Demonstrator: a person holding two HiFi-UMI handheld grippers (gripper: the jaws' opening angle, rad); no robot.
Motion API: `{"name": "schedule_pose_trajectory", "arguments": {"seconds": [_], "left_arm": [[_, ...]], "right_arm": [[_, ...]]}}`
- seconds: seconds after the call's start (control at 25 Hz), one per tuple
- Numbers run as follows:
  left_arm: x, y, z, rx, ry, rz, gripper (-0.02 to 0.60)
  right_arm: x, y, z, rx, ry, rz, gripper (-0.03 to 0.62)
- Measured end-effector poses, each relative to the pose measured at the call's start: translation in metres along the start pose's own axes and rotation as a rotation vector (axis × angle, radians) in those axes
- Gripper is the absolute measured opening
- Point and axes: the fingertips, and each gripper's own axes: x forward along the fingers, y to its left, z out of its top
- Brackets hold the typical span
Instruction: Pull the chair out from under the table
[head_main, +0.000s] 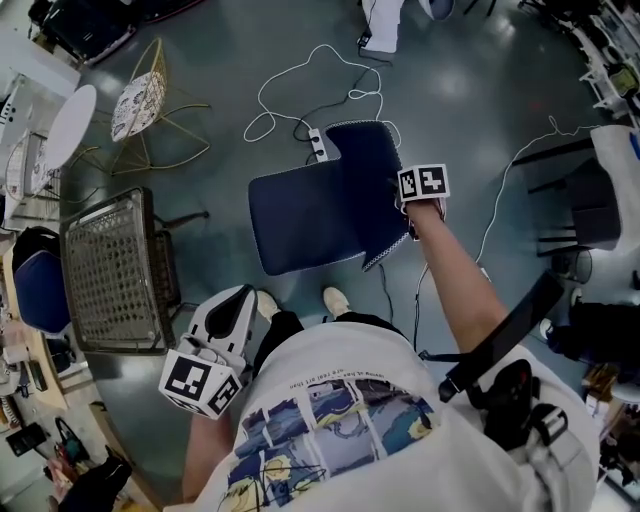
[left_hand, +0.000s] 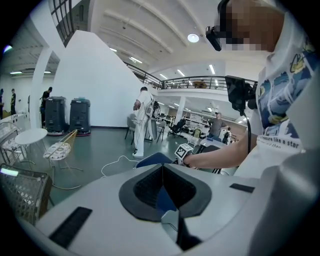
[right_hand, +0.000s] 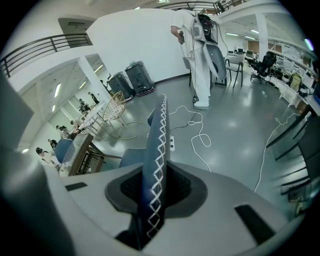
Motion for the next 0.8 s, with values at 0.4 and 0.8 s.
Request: {"name": "schedule_pose_trajectory", "arguments": {"seconds": [0.4, 0.8], "left_arm": [[0.002, -0.022, -0.010, -0.016, 0.004, 0.031, 0.012], [-0.026, -0.047, -0.025, -0.027, -0.042, 0.062, 0.012]], "right_arm": [[-0.008, -0.019, -0.004, -0.066, 0.004, 0.050, 0.101], [-0.051, -0.008, -0.012, -0.213, -0.022, 0.050, 0.146]]}}
